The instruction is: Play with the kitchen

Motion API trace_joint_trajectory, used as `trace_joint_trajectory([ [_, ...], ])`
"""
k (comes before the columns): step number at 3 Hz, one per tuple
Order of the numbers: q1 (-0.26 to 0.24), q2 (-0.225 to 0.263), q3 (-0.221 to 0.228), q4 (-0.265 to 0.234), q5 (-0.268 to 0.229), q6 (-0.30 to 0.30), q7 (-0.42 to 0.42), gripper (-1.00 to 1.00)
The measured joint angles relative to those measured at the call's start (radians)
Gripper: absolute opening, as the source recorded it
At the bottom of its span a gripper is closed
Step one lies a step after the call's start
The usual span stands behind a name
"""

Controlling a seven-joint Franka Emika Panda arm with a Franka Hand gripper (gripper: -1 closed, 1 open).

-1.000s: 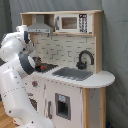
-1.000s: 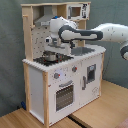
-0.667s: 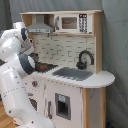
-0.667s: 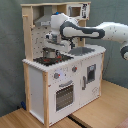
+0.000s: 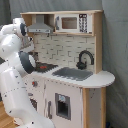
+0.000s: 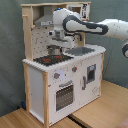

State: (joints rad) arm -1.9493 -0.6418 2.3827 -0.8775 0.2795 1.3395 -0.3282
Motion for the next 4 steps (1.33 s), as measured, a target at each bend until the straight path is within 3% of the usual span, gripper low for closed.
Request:
trace_joint_trajectory([
  [2, 0.039, 0.059, 0.000, 0.000, 0.000, -0.192, 0.023, -1.00],
  [4, 0.162, 0.109, -0.002, -0.005, -0.032, -0.348, 0.032, -1.00],
])
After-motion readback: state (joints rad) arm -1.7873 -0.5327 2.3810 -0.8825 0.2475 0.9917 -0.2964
